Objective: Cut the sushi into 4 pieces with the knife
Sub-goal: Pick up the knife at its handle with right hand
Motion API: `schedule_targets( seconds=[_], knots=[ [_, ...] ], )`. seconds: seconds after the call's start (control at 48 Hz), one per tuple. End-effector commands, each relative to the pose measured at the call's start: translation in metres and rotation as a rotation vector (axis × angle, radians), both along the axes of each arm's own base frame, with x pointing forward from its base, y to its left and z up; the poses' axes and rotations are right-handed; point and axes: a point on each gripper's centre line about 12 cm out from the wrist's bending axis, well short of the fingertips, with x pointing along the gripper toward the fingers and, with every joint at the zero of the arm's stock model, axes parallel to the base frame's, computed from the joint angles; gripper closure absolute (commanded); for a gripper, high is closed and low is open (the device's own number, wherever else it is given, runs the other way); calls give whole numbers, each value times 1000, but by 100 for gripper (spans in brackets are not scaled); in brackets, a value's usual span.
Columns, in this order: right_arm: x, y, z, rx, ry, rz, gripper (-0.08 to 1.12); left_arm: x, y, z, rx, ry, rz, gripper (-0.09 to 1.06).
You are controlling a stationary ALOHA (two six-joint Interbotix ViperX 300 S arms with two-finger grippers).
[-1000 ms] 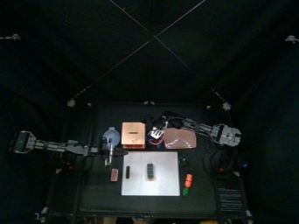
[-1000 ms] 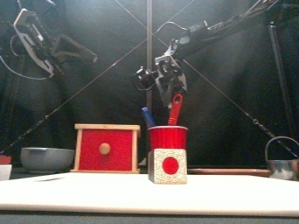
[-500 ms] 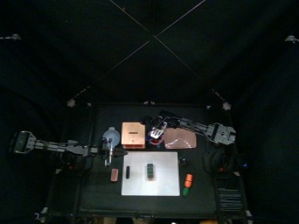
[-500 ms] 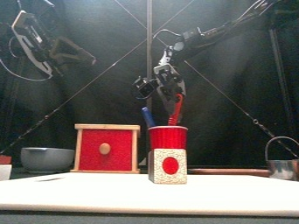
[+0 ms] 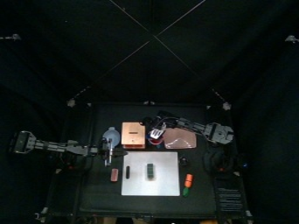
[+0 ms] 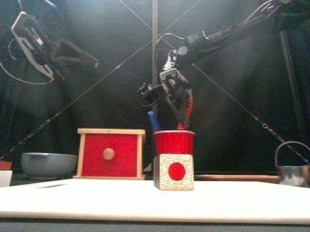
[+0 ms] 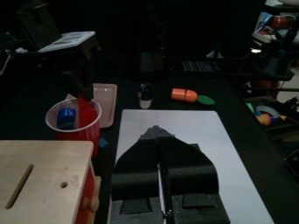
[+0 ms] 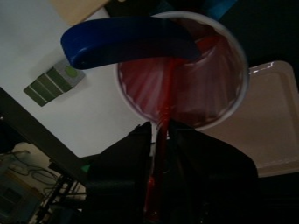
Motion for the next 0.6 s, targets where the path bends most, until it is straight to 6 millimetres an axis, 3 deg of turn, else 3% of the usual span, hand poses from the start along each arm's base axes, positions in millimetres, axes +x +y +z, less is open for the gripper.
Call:
schedule_targets(
  seconds=[0.021,0.312,0.604],
  knots=[
    [1,-2,19,-27,-45,1,42,2,1,5,-4,-19,5,99],
    [4,-3,17,-32,-39,4,47,2,2,5,-10,-19,10,99],
    [8,-4,19,-22,-34,7,74,2,2,4,-11,-17,11,99]
  ],
)
